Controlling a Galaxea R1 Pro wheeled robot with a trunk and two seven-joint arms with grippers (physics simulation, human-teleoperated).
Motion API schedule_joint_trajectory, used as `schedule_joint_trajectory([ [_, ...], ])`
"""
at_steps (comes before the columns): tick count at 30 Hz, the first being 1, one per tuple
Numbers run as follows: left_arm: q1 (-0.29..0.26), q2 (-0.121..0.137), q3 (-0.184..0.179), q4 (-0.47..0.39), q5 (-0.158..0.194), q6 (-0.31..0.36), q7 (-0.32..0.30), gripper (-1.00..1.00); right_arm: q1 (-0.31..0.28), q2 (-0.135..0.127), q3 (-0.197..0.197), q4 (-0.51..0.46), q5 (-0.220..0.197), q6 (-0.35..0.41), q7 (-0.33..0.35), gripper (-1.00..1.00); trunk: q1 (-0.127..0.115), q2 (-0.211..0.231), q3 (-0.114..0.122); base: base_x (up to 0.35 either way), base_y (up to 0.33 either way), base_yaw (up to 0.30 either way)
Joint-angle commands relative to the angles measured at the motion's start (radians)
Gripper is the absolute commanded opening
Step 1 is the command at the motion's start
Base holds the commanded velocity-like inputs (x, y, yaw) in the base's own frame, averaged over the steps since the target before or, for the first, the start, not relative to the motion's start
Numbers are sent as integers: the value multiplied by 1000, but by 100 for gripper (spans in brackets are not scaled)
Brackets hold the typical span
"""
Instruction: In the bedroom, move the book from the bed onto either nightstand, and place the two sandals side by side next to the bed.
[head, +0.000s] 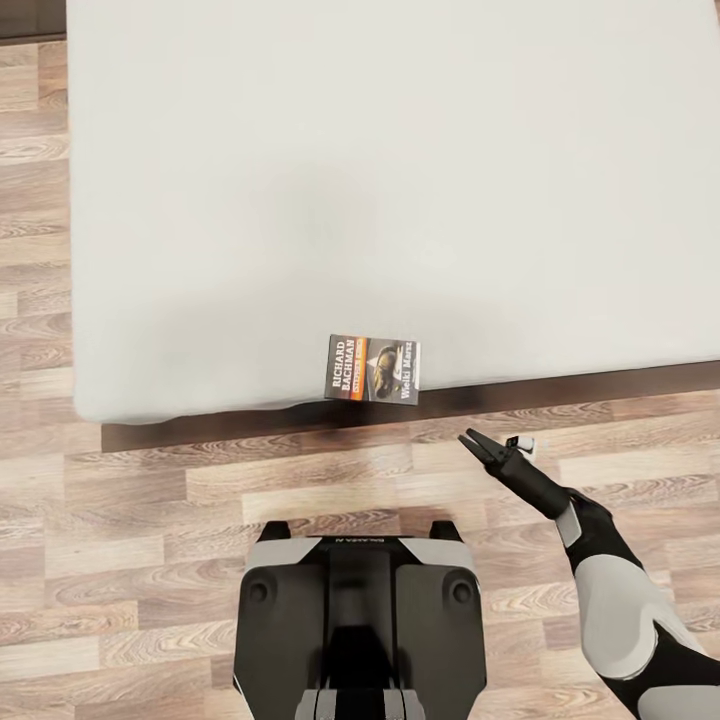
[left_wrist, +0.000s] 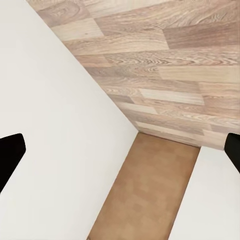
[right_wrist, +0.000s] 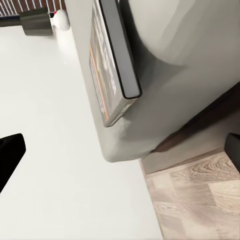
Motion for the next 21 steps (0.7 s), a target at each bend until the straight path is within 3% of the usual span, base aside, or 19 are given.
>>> schedule_joint_trajectory([
  [1, 0, 0, -8, 1, 10, -4, 1, 100, -1, 2, -5, 0, 11, 11, 7, 100, 4, -8, -4, 0, 0, 0],
  [7, 0, 0, -8, 0, 10, -4, 1, 100, -1, 6, 1, 0, 11, 10, 7, 100, 27, -50, -22, 0, 0, 0],
  [17, 0, 0, -8, 0, 10, -4, 5, 100, -1, 5, 4, 0, 10, 10, 7, 100, 27, -50, -22, 0, 0, 0],
  [21, 0, 0, -8, 0, 10, -4, 6, 100, -1, 5, 5, -1, 11, 10, 7, 100, 42, -78, -35, 0, 0, 0],
])
